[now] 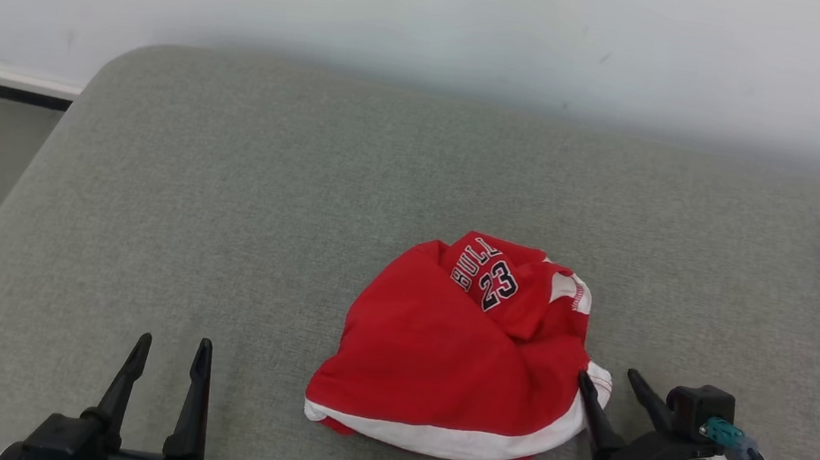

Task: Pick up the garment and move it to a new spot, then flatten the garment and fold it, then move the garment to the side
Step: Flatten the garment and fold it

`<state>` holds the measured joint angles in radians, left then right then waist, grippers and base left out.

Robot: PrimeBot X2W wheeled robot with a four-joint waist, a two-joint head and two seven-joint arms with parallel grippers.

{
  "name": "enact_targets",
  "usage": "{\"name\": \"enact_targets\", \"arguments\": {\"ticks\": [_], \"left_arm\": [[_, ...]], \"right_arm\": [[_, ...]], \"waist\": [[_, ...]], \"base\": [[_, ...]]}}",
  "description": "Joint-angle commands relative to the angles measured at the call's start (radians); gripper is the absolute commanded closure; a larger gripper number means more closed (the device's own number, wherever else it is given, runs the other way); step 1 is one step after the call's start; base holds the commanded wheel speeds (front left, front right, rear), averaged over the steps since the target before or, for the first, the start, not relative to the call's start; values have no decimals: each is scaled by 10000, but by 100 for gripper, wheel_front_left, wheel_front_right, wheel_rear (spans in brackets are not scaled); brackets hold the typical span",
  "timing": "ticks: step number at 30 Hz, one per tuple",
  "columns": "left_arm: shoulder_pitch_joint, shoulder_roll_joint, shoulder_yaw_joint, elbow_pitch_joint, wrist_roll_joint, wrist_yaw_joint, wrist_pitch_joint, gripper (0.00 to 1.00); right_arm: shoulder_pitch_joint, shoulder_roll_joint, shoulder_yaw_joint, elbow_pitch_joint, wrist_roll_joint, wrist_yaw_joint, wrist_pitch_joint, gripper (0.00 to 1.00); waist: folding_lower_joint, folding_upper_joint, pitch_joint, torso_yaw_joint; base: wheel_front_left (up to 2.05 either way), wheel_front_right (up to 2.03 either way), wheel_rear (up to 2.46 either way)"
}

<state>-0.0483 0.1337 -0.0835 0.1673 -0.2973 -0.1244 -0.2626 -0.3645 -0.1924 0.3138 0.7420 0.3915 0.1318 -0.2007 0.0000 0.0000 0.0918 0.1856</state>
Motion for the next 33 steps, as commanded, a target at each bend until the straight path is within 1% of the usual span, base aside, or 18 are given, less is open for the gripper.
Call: {"name": "enact_targets", "arguments": {"ticks": [1,4,5,6,7,11,16,21,25,27,28,33], "left_arm": [[-147,-39,-1,23,48,-47,-28,0],[-190,-36,-6,63,56,-55,-28,0],[-208,-34,0,77,56,-57,-28,0],[-228,-33,1,97,57,-59,-28,0],[-256,-30,9,117,67,-60,-28,0],[-248,1,107,152,86,-65,-28,0],[-35,-49,152,210,81,-70,-28,0],[82,-98,195,225,18,-45,-28,0],[156,-94,202,229,-24,-53,-28,0],[149,-91,195,220,-51,-57,-28,0],[149,-91,195,220,-51,-57,-28,0],[61,-88,112,236,-54,-61,-28,0]], "right_arm": [[-165,75,74,360,180,-28,49,0],[-308,207,252,906,387,-28,58,0],[-325,256,340,1096,487,-28,152,47],[-359,280,403,1192,565,-28,98,66],[-390,288,459,1280,642,-28,21,100],[-568,214,578,1325,870,-28,-377,100],[-327,-6,374,648,904,-28,-651,100],[668,-227,-637,-1167,879,-28,-645,100],[1682,-268,-1493,-2480,879,-28,-646,100],[2218,-265,-1876,-2890,835,-28,-633,100],[2218,-265,-1876,-2890,835,-28,-633,100],[3211,-81,-2539,-3368,942,-28,-634,100]], "waist": [[0,0,138,183],[0,0,158,259],[0,0,164,276],[0,0,170,292],[0,0,174,301],[0,0,143,201],[0,0,3,-131],[0,0,-71,-571],[0,0,-43,-946],[0,0,-7,-1105],[0,0,-7,-1105],[0,0,53,-1346]], "base": [[0,0,0],[0,0,0],[0,0,0],[0,0,0],[0,0,0],[0,0,0],[0,0,0],[0,0,0],[0,0,0],[0,0,0],[0,0,0],[0,0,0]]}}
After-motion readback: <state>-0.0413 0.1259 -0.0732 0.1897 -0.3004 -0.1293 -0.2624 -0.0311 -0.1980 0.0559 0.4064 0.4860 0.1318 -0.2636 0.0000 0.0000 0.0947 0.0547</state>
